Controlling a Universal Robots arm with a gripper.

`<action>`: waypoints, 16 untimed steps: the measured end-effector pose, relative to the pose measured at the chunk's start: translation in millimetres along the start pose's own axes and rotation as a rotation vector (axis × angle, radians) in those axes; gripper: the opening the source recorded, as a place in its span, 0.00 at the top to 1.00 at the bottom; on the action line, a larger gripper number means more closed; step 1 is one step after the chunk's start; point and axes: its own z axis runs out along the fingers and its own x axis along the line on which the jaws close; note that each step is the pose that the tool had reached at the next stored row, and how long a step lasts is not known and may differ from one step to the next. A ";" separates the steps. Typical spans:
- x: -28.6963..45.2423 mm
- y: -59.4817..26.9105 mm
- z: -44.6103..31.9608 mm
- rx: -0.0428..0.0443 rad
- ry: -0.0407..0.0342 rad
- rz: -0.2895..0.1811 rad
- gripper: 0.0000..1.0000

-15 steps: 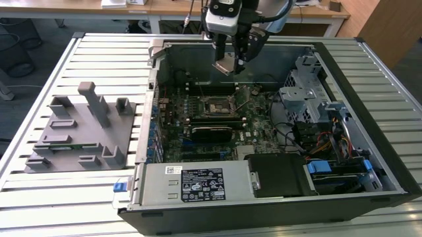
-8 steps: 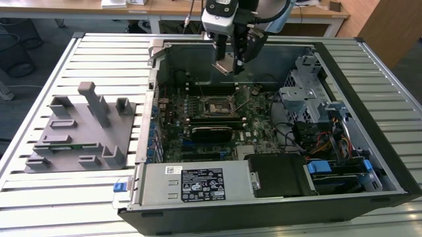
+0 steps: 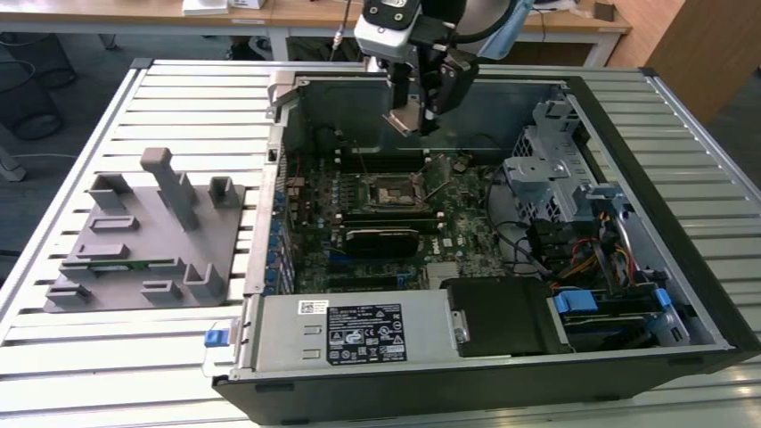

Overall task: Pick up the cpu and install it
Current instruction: 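Place the cpu into insertion slot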

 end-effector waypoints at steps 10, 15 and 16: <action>1.6 0.8 1.6 0.0018 -0.0032 0.102 0.46; 1.8 0.9 2.5 0.0025 -0.0046 0.148 0.46; 1.8 1.0 2.7 0.0026 -0.0049 0.157 0.46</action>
